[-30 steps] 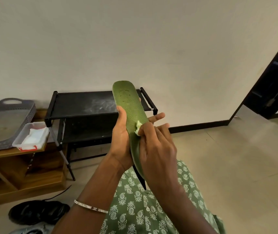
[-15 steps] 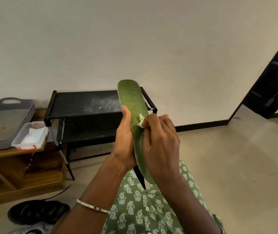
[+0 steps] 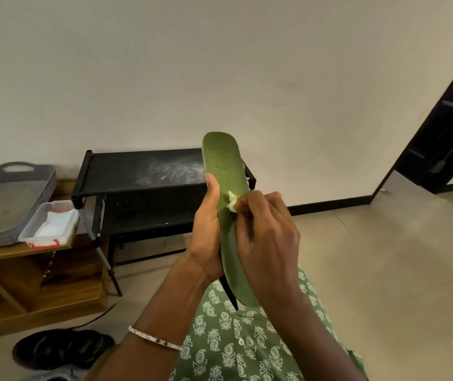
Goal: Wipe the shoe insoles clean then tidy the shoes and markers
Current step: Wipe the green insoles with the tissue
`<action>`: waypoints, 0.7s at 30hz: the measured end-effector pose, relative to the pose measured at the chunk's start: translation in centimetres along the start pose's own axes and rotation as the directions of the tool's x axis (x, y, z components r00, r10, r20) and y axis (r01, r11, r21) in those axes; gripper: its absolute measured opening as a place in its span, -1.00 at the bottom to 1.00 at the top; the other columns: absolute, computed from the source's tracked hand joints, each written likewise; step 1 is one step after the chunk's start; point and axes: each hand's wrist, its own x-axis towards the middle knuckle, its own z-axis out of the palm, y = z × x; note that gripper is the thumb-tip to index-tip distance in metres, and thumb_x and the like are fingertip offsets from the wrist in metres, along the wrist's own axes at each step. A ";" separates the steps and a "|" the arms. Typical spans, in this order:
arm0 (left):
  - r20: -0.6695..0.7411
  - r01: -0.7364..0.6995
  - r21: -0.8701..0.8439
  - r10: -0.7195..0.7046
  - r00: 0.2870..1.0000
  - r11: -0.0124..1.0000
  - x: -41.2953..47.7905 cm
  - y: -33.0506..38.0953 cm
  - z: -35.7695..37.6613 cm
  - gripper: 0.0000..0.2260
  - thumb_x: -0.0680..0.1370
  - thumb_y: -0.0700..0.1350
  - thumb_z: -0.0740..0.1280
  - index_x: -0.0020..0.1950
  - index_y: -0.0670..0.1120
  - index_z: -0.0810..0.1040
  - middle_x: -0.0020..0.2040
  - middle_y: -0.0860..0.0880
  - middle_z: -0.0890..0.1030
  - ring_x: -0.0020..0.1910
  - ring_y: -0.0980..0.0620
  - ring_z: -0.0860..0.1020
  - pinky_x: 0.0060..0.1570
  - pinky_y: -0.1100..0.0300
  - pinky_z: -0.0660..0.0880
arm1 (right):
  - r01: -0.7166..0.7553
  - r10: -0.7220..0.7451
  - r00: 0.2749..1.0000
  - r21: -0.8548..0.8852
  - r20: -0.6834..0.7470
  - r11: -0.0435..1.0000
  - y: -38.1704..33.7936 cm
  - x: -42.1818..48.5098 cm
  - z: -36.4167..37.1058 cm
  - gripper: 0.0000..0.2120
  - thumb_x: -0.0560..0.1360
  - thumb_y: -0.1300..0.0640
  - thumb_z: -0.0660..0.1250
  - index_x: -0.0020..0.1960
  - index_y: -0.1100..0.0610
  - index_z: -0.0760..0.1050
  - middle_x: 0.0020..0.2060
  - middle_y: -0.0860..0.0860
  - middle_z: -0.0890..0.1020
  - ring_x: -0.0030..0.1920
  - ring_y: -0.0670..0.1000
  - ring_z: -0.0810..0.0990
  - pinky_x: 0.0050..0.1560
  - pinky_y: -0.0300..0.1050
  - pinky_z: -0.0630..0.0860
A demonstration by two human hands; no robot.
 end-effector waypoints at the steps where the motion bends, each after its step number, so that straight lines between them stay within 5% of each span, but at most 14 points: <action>1: -0.010 -0.009 -0.039 0.009 1.000 0.999 0.1 -0.2 -0.2 -0.30 0.56 0.42 0.13 0.38 -0.12 0.54 0.54 -0.45 0.09 0.55 -0.37 0.11 0.53 -0.28 0.06 | -0.001 0.001 1.000 0.004 0.011 1.000 0.1 0.5 0.1 -0.85 0.46 0.35 0.40 -0.06 0.14 0.52 -0.19 -0.03 0.64 -0.10 0.00 0.55 -0.24 -0.11 0.50; 3: -0.007 -0.012 -0.061 0.012 1.000 0.998 0.0 -0.2 -0.4 -0.32 0.58 0.40 0.13 0.35 -0.14 0.56 0.53 -0.45 0.10 0.56 -0.36 0.12 0.54 -0.28 0.06 | -0.004 0.003 0.999 0.021 0.045 1.000 0.1 0.6 0.1 -0.83 0.47 0.33 0.40 -0.04 0.11 0.52 -0.16 -0.05 0.64 -0.08 -0.02 0.54 -0.21 -0.13 0.49; 5: 0.009 0.002 -0.007 -0.001 1.000 1.000 0.0 0.0 -0.8 -0.29 0.58 0.42 -0.03 0.12 -0.05 0.72 0.41 -0.41 0.41 0.46 -0.36 0.33 0.49 -0.26 0.22 | -0.014 0.011 0.998 0.050 0.063 0.999 -0.3 -0.3 -0.1 -0.83 0.47 0.31 0.42 -0.05 0.09 0.52 -0.15 -0.07 0.61 -0.12 -0.08 0.51 -0.22 -0.15 0.50; 7: -0.012 0.004 -0.006 -0.004 1.000 1.000 0.1 0.4 -1.0 -0.27 0.56 0.45 -0.09 0.10 0.02 0.72 0.30 -0.30 0.56 0.35 -0.41 0.45 0.41 -0.27 0.33 | -0.008 0.002 0.998 0.079 0.067 0.997 -0.8 -1.7 -0.2 -0.82 0.46 0.29 0.46 -0.06 0.08 0.51 -0.16 -0.09 0.60 -0.17 -0.12 0.51 -0.25 -0.19 0.52; 11: -0.062 0.001 -0.036 -0.003 0.998 0.999 0.4 0.5 -1.2 -0.25 0.54 0.46 -0.03 0.35 -0.08 0.54 0.36 -0.32 0.51 0.35 -0.44 0.44 0.39 -0.29 0.35 | -0.006 0.001 0.999 0.100 0.051 0.995 -0.8 -2.2 0.0 -0.81 0.46 0.30 0.46 -0.04 0.09 0.52 -0.15 -0.12 0.59 -0.15 -0.11 0.52 -0.23 -0.20 0.52; 14: -0.034 0.025 -0.012 -0.025 0.999 1.000 0.3 0.1 -1.3 -0.19 0.56 0.44 0.04 0.34 -0.25 0.55 0.39 -0.38 0.45 0.41 -0.34 0.41 0.46 -0.23 0.29 | -0.037 0.034 0.999 0.097 0.028 0.995 0.1 -0.3 0.5 -0.83 0.48 0.30 0.43 -0.02 0.10 0.52 -0.14 -0.10 0.60 -0.13 -0.11 0.51 -0.20 -0.16 0.52; 18: -0.094 -0.076 0.005 0.076 0.993 0.997 0.5 -0.9 -1.2 -0.42 0.63 0.30 0.08 0.19 -0.13 0.65 0.11 -0.18 0.64 0.12 -0.10 0.62 0.22 0.00 0.55 | -0.088 0.086 0.996 0.085 0.019 0.992 1.3 2.2 1.1 -0.83 0.52 0.28 0.39 0.06 0.10 0.49 -0.12 -0.06 0.61 -0.11 -0.04 0.55 -0.18 -0.06 0.56; 21: -0.113 -0.065 0.024 0.068 0.991 0.998 0.5 -0.7 -1.5 -0.36 0.61 0.33 0.09 0.33 -0.17 0.56 0.28 -0.28 0.56 0.30 -0.21 0.53 0.38 -0.12 0.42 | -0.079 0.079 0.997 0.079 0.000 0.994 1.2 1.6 1.4 -0.80 0.51 0.27 0.40 0.10 0.11 0.51 -0.08 -0.04 0.61 -0.10 -0.04 0.55 -0.16 -0.11 0.55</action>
